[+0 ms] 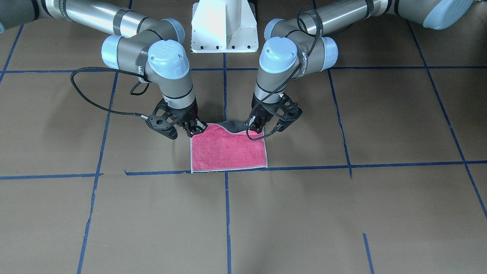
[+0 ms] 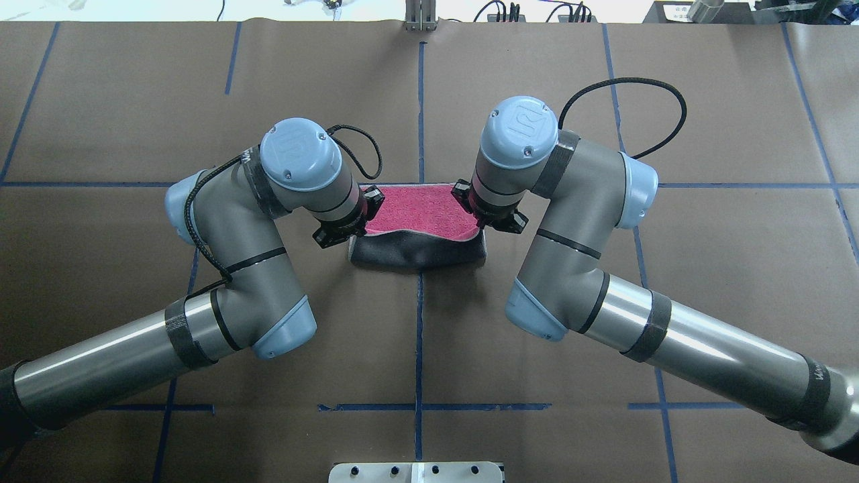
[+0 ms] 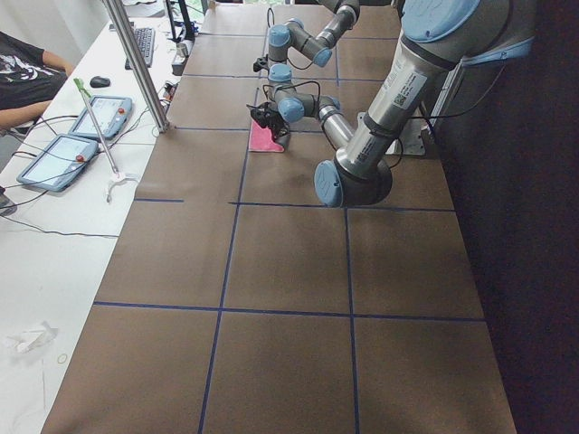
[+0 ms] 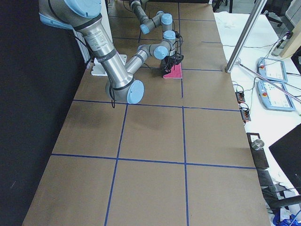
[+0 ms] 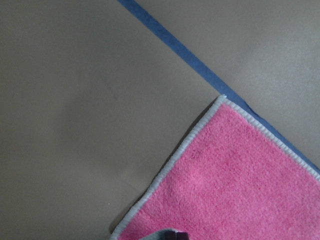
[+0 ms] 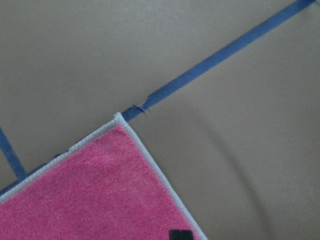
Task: Fold towel twice with both arms
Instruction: 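Lift both near corners and fold them toward the far towel edge, then lay the folded edge down on the far edge and release both grippers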
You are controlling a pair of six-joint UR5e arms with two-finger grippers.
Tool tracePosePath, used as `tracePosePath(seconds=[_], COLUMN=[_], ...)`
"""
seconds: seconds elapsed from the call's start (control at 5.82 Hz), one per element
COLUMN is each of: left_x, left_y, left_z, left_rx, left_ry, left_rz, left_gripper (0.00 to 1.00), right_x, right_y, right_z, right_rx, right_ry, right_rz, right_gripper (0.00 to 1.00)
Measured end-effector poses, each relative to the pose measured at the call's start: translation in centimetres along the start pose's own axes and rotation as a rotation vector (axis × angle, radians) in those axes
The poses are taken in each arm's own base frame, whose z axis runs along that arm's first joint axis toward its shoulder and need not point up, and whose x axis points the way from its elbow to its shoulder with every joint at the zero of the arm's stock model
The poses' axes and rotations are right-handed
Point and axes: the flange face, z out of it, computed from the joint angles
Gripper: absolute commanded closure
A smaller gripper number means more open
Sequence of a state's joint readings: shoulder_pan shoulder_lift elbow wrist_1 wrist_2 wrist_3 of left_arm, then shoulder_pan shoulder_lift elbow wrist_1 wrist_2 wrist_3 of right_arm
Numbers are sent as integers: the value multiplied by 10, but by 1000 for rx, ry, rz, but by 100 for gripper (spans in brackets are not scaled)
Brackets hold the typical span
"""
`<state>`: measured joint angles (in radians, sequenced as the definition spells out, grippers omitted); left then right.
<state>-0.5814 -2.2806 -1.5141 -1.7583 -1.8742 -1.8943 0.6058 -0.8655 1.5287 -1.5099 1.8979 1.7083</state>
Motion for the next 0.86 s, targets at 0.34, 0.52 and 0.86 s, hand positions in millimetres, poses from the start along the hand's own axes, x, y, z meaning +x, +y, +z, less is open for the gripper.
tracePosePath(seconds=[0.34,0.52,0.86], left_x=[4,11,21], left_y=[-15,-19,-23], left_z=[6,9,10], left_rx=[12,16,22], left_ry=[9,9,9], left_rz=[8,9,12], left_gripper=[100,100,100], right_x=[-1,-5,-18], right_y=[-19,-25,-37], right_z=[4,5,6], right_rx=[5,7,3], right_ry=[16,21,20], right_rz=[5,4,5], right_gripper=[100,100,100])
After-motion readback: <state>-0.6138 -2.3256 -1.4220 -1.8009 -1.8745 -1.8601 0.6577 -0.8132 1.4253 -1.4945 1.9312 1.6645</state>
